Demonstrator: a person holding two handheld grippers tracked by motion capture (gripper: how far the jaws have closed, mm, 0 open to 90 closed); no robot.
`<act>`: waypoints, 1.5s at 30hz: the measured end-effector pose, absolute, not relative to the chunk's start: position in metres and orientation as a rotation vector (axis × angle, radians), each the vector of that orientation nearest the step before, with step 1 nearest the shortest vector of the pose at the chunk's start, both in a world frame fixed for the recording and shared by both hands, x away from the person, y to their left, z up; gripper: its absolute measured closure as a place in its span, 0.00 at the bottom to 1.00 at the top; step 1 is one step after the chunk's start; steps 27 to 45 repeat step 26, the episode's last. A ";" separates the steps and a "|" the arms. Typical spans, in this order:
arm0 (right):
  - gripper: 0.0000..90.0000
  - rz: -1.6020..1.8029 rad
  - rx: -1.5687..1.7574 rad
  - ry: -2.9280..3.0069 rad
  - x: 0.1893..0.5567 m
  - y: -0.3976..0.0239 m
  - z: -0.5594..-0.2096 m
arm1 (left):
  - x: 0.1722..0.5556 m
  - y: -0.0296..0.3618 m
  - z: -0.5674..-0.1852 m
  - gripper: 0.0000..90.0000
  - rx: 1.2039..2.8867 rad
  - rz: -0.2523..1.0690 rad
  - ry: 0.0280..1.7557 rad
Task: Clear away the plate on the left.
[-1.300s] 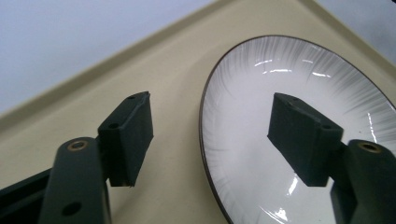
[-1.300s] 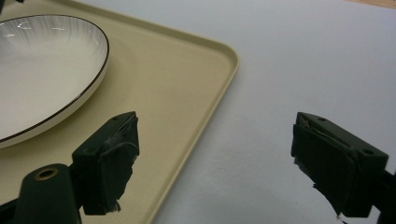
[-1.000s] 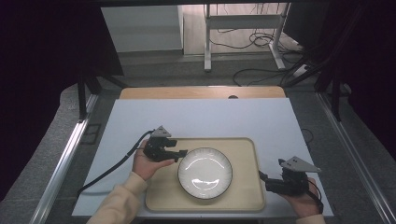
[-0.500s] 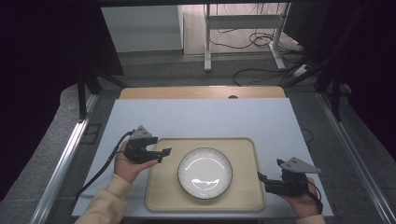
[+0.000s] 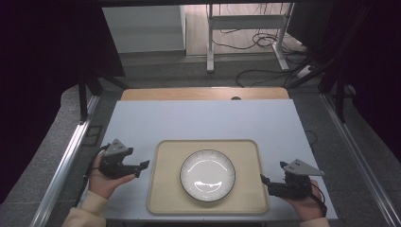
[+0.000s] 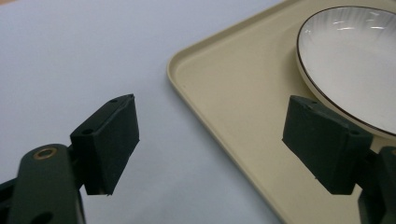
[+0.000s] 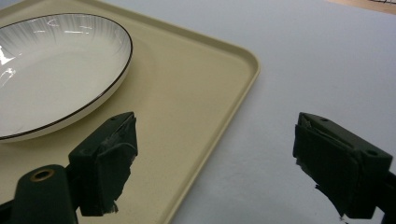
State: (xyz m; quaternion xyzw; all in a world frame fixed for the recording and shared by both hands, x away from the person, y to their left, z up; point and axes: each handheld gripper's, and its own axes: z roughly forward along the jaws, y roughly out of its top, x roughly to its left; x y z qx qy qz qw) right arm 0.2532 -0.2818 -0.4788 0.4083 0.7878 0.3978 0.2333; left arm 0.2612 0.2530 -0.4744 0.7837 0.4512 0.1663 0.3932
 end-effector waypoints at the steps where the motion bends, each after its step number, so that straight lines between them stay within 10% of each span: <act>1: 0.16 1.092 1.122 2.164 0.253 -0.282 -0.479 | 0.259 0.257 -0.475 0.19 1.991 0.430 1.157; 45: 0.16 1.097 1.085 2.162 0.252 -0.281 -0.480 | 0.233 0.275 -0.480 0.20 1.922 0.518 1.203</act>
